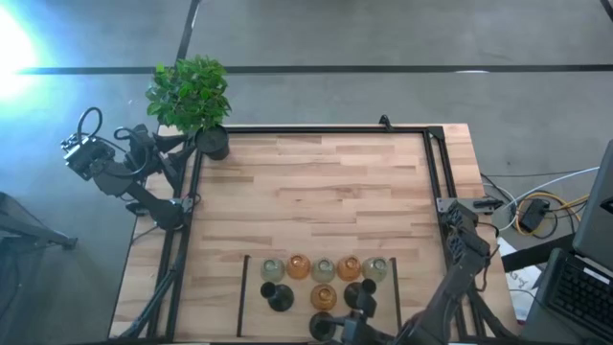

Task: Pick & Place candle stick holders
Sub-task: Return to Home Position

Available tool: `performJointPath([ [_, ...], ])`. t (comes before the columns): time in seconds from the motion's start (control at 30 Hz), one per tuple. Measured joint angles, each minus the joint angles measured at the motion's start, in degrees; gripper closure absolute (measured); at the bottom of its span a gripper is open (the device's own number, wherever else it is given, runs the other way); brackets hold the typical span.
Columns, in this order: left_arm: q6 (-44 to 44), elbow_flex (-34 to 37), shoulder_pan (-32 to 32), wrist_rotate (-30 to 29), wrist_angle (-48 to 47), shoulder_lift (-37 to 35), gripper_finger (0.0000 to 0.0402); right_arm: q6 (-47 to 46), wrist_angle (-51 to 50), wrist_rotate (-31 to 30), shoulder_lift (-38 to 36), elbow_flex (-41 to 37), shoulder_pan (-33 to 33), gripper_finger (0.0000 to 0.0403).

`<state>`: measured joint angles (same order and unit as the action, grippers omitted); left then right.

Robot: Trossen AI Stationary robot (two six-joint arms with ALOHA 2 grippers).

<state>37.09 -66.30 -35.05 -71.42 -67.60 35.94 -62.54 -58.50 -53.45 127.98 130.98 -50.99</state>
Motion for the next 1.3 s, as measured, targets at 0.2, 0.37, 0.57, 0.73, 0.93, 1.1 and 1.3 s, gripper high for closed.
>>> performJointPath([
  [0.2,0.0,0.0,0.0,0.0,0.0,0.0,0.0211,0.2,0.0,0.0,0.0,0.0,-0.9,0.0245],
  [0.37,0.0,0.0,0.0,0.0,0.0,0.0,0.0211,0.0,-1.3,0.0,-0.2,0.0,-1.7,0.0249],
  [0.57,0.0,0.0,0.0,0.0,0.0,0.0,0.0211,-0.2,-1.9,0.0,-1.3,0.0,-3.0,0.0247],
  [0.73,0.0,0.0,0.0,0.0,0.0,0.0,0.0211,-0.5,-2.3,-0.1,-2.8,0.0,-4.9,0.0248],
  [0.93,0.0,0.0,0.0,0.0,0.0,0.0,0.0211,-2.4,-2.2,0.8,-4.4,0.0,-8.7,0.0264],
  [1.1,0.0,0.0,0.0,0.0,0.0,0.0,0.0211,-5.4,-2.2,2.3,-6.7,0.0,-13.0,0.0284],
  [1.3,0.0,0.0,0.0,0.0,0.0,0.0,0.0211,-9.1,-5.2,2.4,-10.2,0.0,-20.4,0.0327],
])
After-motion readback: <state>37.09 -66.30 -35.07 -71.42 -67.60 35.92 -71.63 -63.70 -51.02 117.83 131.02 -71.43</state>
